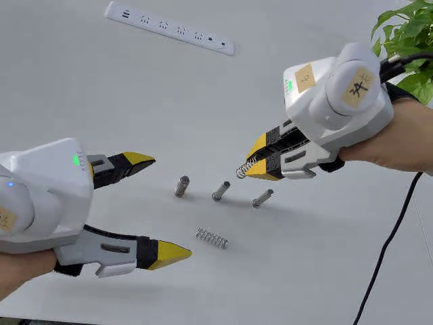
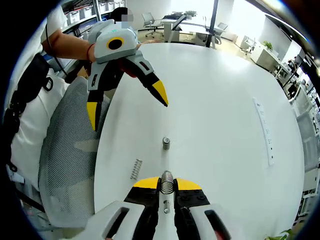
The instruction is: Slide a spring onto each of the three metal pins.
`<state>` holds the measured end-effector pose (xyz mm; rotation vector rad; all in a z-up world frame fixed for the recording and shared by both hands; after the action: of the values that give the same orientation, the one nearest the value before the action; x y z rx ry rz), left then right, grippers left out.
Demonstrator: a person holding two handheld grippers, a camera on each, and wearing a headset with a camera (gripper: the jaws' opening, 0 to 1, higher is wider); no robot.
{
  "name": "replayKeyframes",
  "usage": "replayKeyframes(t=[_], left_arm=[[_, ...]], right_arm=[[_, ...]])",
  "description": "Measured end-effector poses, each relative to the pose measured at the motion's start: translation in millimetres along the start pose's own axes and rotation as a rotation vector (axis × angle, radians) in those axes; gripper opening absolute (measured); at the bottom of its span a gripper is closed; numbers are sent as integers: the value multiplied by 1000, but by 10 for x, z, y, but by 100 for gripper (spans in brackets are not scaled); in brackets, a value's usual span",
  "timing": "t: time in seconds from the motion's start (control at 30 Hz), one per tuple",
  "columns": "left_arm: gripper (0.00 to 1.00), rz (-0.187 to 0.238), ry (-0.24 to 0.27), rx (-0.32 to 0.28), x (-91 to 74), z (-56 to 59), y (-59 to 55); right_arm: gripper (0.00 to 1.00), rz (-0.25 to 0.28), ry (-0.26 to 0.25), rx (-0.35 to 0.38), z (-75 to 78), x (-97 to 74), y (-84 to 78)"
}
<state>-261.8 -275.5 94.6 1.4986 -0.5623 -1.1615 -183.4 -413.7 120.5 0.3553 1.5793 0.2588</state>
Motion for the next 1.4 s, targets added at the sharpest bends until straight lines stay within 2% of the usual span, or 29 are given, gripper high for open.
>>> replayKeyframes(t=[0.17,0.43,1.4], left_arm=[[83,18,1,-21,-8,-30,-18],[88,20,3,-30,-29,-46,-51],[90,23,-3,-53,-3,-42,-86]], right_arm=[[7,-11,5,14,9,100,-29],[7,-22,16,26,-1,215,-25],[7,-59,37,17,5,343,-43]])
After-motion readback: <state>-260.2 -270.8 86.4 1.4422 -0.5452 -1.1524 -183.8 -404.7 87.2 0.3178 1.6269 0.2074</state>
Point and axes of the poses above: the centre of the closed fingertips' face, and the gripper's own axes: x roughly forward along the fingers, z roughly to its right, y roughly out of its top, the point moved 5 cm from there along -x, roughly backward along the fingers, and after that the axes turned 5 degrees about x, right-handed, at the moved point
